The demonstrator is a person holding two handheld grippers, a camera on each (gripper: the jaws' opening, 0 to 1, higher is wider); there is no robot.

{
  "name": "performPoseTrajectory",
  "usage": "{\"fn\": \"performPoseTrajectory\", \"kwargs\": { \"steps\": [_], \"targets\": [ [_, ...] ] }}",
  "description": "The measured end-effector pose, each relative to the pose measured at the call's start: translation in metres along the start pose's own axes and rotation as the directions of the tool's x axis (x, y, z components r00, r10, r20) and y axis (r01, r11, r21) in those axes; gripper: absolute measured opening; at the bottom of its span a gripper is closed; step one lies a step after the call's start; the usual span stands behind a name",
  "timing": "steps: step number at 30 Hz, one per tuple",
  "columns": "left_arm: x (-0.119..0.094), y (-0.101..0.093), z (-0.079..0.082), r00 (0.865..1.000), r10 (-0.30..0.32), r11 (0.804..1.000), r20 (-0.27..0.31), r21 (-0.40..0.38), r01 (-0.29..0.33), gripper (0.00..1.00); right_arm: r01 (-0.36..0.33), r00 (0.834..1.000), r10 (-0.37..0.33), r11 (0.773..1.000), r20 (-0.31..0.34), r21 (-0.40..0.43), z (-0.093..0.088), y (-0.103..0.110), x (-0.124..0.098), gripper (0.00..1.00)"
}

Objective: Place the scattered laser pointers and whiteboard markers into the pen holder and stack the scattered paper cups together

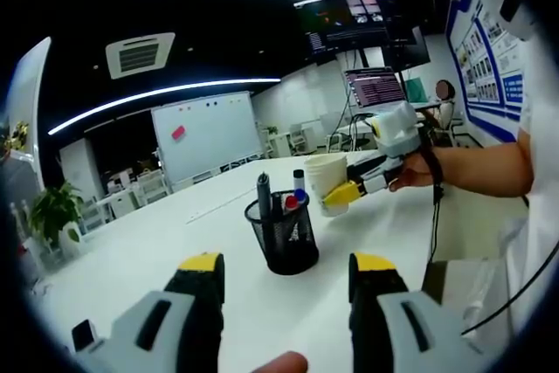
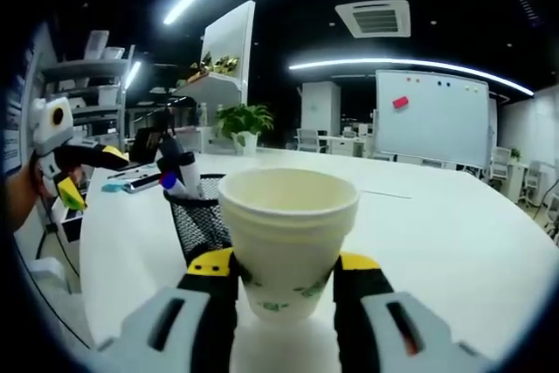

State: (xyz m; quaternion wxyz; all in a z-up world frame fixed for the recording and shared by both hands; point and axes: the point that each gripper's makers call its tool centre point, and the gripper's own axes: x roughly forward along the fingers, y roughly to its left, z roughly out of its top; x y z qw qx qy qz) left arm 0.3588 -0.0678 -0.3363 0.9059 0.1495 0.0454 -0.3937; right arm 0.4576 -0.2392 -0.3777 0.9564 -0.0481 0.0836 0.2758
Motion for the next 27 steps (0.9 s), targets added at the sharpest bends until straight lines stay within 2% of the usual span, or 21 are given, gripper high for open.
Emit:
{"fn": "performPoseTrajectory", "kwargs": {
  "steps": [27],
  "targets": [
    [-0.0017, 0.0025, -0.0012, 1.000, 0.004, 1.000, -0.004, 0.000, -0.004, 0.58, -0.016, 1.000, 0.016, 1.000, -0.022, -0.008, -0.0059, 0.0034, 0.0100, 0.44]
  ]
}}
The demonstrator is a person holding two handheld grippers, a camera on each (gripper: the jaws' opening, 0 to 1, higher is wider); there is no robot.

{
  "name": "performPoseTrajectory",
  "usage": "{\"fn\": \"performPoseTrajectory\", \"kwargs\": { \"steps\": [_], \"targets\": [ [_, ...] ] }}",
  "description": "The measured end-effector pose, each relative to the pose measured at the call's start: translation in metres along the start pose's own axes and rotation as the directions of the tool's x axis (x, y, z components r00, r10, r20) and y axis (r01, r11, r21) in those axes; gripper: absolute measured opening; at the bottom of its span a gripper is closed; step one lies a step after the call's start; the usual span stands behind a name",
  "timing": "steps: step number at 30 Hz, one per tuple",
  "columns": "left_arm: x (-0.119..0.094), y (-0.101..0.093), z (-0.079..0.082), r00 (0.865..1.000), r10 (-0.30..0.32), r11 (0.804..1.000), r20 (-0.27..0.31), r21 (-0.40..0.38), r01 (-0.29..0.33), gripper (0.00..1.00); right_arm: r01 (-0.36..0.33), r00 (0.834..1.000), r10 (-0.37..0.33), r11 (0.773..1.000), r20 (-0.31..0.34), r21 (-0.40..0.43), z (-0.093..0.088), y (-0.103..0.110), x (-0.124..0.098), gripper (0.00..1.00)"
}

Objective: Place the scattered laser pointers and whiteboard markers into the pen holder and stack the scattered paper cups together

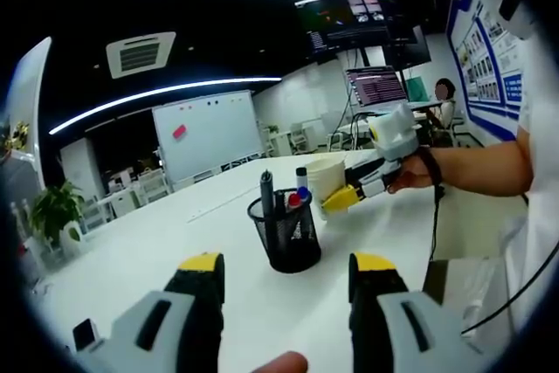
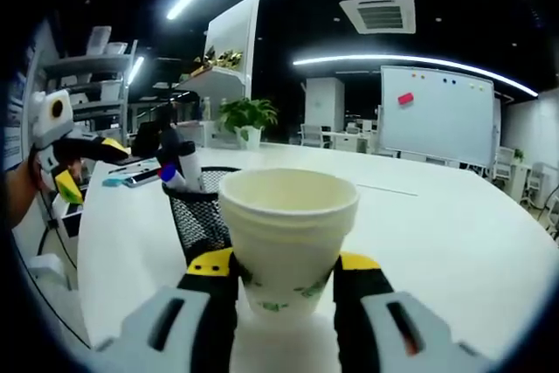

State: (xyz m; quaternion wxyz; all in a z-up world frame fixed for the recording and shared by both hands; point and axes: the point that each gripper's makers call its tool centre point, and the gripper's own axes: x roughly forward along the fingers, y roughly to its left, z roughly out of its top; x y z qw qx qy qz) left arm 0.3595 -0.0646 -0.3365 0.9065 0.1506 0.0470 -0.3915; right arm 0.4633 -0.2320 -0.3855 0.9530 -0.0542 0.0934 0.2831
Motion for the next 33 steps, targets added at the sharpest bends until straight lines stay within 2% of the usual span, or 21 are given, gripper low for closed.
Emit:
{"fn": "performPoseTrajectory", "kwargs": {
  "steps": [33],
  "targets": [
    [-0.0011, 0.0005, -0.0019, 1.000, 0.008, 1.000, -0.008, 0.001, -0.008, 0.58, -0.012, 0.999, 0.012, 1.000, -0.030, 0.007, -0.0092, 0.0022, 0.0055, 0.44]
  ]
}}
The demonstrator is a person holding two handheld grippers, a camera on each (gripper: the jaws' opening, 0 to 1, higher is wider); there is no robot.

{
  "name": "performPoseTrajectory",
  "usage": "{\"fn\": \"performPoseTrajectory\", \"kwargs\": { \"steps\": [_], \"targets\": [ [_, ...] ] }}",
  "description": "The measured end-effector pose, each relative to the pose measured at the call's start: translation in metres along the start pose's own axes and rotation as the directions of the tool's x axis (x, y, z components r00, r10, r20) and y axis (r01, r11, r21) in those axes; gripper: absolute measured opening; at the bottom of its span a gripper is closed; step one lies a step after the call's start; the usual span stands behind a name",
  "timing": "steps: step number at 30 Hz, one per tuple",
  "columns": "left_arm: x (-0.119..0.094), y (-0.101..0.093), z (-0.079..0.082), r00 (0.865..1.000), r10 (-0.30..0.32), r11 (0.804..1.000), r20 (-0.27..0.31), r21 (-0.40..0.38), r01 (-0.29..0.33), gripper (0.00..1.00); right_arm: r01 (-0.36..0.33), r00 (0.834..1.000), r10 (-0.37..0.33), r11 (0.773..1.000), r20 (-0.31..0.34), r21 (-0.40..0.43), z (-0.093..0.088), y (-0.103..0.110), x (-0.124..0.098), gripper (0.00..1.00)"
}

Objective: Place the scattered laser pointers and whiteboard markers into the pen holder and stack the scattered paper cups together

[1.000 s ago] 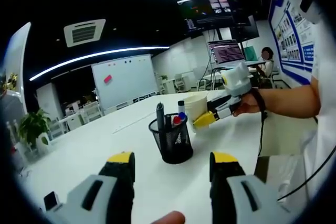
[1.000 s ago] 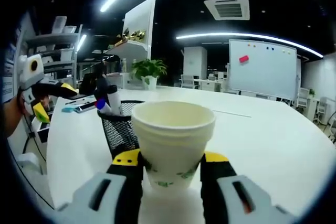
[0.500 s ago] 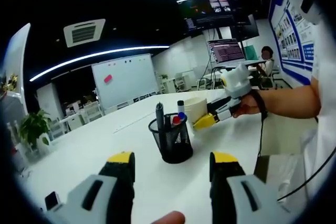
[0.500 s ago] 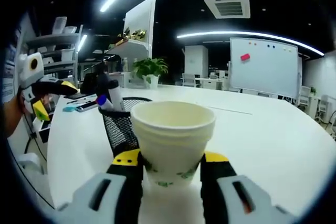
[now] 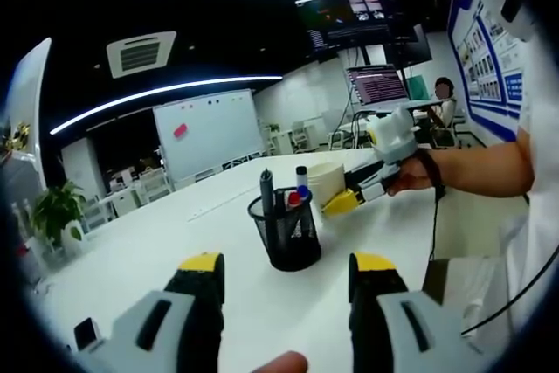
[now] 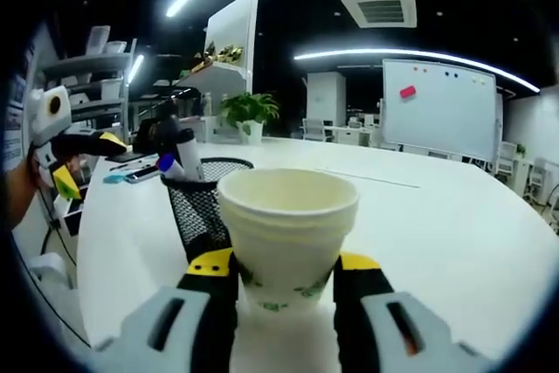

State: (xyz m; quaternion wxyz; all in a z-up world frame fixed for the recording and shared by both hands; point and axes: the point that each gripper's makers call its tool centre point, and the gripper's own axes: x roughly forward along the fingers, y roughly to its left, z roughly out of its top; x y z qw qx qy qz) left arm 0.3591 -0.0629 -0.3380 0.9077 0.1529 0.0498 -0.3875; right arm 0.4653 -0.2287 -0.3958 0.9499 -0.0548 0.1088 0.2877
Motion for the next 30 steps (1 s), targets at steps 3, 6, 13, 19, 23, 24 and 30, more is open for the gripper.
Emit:
{"fn": "performPoseTrajectory", "kwargs": {
  "steps": [3, 6, 13, 19, 23, 24, 30],
  "targets": [
    [0.0017, 0.0000, -0.0013, 1.000, -0.001, 1.000, -0.004, -0.001, 0.001, 0.57, 0.000, 1.000, 0.000, 1.000, 0.005, 0.003, 0.0012, 0.0004, -0.0001, 0.44],
    [0.0025, 0.0000, 0.0005, 1.000, -0.003, 1.000, -0.001, 0.003, 0.003, 0.57, -0.001, 1.000, 0.001, 1.000, -0.006, -0.001, -0.0023, 0.0001, 0.0012, 0.44],
    [0.0012, 0.0017, -0.0017, 1.000, 0.000, 1.000, -0.002, 0.001, 0.000, 0.57, -0.010, 1.000, 0.010, 1.000, -0.014, -0.004, -0.0044, 0.0001, 0.0029, 0.44],
    [0.0005, 0.0033, -0.0039, 1.000, 0.003, 1.000, -0.006, -0.001, -0.003, 0.57, -0.012, 1.000, 0.012, 1.000, -0.023, 0.000, -0.0075, -0.0005, 0.0041, 0.44],
    [0.0008, 0.0045, -0.0038, 1.000, 0.005, 1.000, -0.006, 0.000, -0.005, 0.57, -0.013, 1.000, 0.013, 1.000, -0.023, 0.004, -0.0064, -0.0007, 0.0041, 0.44],
    [0.0010, 0.0046, -0.0039, 1.000, 0.006, 1.000, -0.007, 0.000, -0.006, 0.57, -0.011, 1.000, 0.011, 1.000, -0.023, 0.002, -0.0062, -0.0011, 0.0039, 0.44],
    [0.0032, 0.0022, -0.0043, 1.000, -0.001, 1.000, -0.009, 0.001, 0.001, 0.57, -0.012, 1.000, 0.012, 1.000, -0.025, 0.001, -0.0067, -0.0018, 0.0041, 0.44]
  ]
}}
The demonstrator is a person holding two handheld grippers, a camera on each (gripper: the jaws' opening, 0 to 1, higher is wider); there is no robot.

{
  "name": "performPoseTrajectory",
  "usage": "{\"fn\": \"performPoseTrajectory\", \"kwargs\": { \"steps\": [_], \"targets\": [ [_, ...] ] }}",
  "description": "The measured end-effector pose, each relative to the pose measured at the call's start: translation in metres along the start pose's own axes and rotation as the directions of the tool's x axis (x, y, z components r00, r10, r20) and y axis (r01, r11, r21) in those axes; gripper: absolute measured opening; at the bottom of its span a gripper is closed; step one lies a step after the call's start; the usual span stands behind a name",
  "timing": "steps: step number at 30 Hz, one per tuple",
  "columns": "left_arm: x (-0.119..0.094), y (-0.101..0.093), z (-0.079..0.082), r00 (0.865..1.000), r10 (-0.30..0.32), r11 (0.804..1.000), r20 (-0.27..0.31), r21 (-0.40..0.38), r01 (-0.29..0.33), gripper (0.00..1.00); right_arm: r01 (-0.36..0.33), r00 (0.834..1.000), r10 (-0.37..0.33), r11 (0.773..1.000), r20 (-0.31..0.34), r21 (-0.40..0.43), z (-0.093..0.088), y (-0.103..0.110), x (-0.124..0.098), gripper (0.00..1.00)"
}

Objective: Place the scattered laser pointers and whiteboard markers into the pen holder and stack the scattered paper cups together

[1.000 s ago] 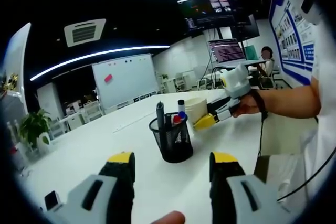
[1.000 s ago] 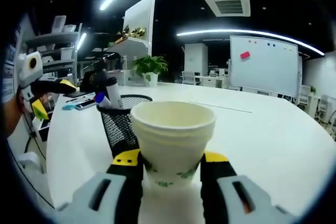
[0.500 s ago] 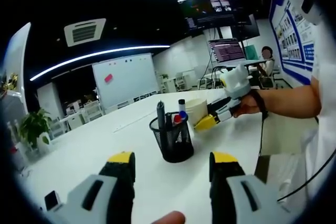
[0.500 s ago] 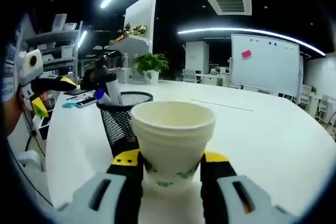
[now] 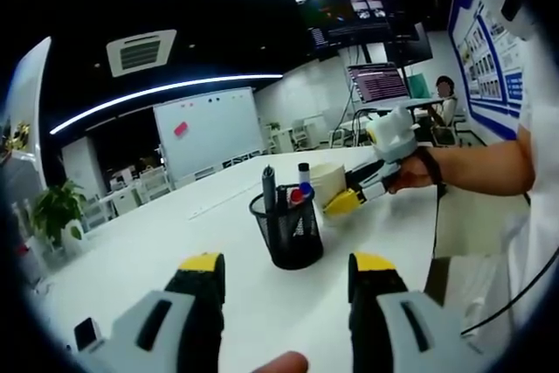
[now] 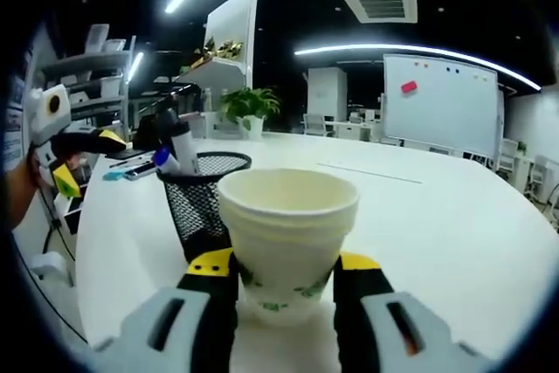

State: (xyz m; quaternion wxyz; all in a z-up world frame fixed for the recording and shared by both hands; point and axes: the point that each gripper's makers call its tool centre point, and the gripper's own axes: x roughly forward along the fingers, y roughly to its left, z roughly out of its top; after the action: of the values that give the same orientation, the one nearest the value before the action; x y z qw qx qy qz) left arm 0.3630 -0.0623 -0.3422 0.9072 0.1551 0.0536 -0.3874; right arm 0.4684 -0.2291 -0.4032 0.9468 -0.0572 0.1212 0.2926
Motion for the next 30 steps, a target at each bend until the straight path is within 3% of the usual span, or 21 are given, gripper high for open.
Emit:
{"fn": "performPoseTrajectory", "kwargs": {
  "steps": [30],
  "targets": [
    [-0.0004, 0.0019, -0.0008, 1.000, -0.003, 1.000, 0.000, 0.002, 0.003, 0.57, -0.008, 0.999, 0.008, 1.000, -0.032, -0.014, -0.0072, 0.0048, -0.0014, 0.44]
  ]
}}
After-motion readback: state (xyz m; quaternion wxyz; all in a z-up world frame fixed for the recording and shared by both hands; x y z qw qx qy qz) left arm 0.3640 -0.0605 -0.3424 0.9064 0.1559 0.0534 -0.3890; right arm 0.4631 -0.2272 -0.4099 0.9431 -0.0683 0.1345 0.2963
